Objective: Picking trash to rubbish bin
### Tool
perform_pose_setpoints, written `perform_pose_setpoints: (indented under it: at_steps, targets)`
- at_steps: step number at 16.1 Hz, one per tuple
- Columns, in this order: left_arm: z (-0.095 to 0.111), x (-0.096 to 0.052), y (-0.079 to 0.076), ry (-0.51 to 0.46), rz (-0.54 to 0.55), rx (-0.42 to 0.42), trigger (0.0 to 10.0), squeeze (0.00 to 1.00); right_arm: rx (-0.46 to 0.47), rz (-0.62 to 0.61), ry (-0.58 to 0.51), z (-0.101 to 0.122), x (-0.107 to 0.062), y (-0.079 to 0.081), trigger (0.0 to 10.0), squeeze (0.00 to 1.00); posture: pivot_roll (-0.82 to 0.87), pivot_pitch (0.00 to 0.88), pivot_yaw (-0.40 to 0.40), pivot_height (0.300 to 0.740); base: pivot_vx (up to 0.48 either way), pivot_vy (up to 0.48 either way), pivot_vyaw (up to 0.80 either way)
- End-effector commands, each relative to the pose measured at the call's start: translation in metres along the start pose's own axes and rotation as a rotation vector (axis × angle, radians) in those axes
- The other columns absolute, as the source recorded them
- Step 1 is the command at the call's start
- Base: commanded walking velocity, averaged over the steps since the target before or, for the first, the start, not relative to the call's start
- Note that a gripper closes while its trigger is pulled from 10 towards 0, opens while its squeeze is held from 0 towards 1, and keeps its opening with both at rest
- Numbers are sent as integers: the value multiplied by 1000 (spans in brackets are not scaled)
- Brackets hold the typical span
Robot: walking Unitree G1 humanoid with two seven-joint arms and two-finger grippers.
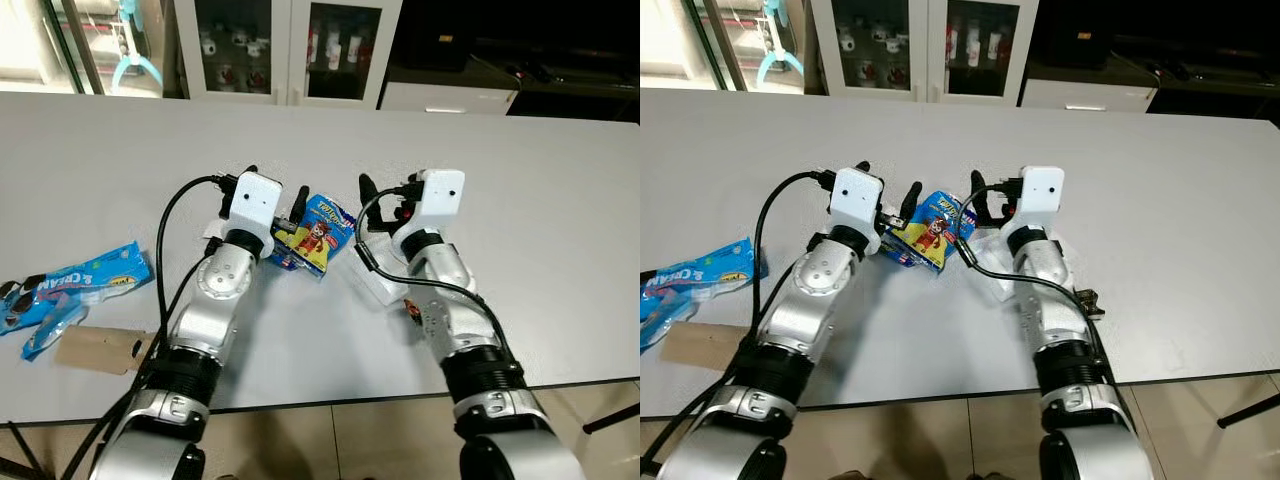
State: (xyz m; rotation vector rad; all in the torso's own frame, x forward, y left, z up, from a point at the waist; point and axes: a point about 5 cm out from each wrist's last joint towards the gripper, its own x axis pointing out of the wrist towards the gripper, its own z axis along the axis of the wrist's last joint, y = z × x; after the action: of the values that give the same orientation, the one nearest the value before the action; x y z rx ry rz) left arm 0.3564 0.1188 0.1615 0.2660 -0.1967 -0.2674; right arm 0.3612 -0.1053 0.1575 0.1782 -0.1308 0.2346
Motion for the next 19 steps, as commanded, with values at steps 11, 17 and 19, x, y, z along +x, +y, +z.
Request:
perform_pose_setpoints:
  at_steps: [11,17,19]
  targets:
    - [-1,18,4,52,-114,-15,10000,0,53,338,163,4,-25,14,10000,0,-49,44,-80,740,0,0,0]
    - [-10,25,-8,135,-289,-23,10000,0,52,380,185,6,-33,13,10000,0,-65,42,-71,740,0,0,0]
    - [-11,25,-11,141,-321,-48,10000,0,57,386,197,5,-36,13,10000,0,-68,42,-69,740,0,0,0]
